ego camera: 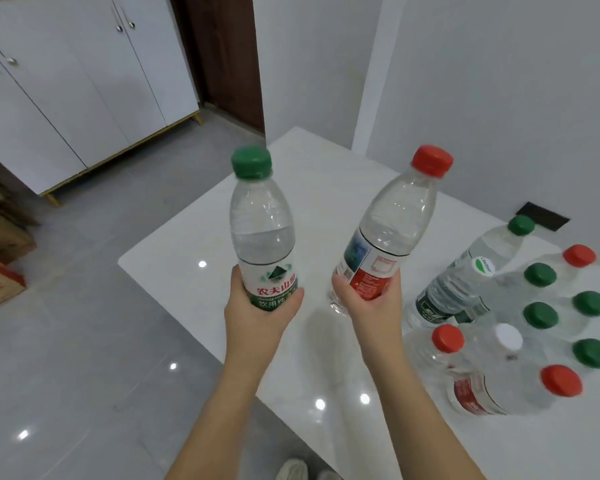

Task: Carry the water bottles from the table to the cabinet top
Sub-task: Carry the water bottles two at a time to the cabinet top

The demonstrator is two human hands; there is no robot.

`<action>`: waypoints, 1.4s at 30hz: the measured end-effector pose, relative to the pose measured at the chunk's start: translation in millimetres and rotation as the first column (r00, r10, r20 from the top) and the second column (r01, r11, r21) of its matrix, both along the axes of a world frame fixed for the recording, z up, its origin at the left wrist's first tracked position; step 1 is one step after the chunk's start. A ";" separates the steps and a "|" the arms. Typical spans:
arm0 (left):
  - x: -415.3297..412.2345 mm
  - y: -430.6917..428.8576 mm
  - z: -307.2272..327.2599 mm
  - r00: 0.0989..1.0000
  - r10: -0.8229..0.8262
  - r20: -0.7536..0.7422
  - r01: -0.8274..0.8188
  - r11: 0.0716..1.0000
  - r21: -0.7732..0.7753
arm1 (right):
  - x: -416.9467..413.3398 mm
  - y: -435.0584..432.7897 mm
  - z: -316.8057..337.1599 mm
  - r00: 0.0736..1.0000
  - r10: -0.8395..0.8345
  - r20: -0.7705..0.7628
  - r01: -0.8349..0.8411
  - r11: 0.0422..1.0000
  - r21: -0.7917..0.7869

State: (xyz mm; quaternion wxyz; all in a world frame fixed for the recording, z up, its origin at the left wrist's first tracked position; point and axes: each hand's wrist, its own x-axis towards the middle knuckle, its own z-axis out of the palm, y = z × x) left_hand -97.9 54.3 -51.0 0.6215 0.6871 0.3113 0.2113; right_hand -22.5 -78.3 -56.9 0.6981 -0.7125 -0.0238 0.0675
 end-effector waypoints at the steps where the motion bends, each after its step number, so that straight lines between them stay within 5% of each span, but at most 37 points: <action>1: -5.1 -2.0 21.5 0.999 0.002 0.035 -0.002 1.000 0.004 | -2.0 -2.5 22.0 1.000 0.007 0.026 -0.007 1.000 0.017; 8: -37.9 -14.1 143.7 0.971 0.064 0.229 -0.077 0.996 0.048 | -20.2 -24.8 160.8 0.959 0.107 0.261 -0.123 0.991 0.044; 16: -61.2 -14.3 221.1 0.895 0.143 0.422 -0.183 0.982 0.055 | -47.5 -35.9 239.9 0.906 0.128 0.402 -0.207 0.965 0.159; 29: -107.3 11.2 222.3 0.865 0.250 0.436 -0.320 0.942 0.095 | -70.1 4.2 239.2 0.883 0.227 0.410 -0.326 0.926 0.190; 42: -147.8 143.1 214.8 0.813 0.369 0.450 -0.463 0.879 0.116 | -90.3 168.1 222.5 0.849 0.369 0.379 -0.462 0.865 0.194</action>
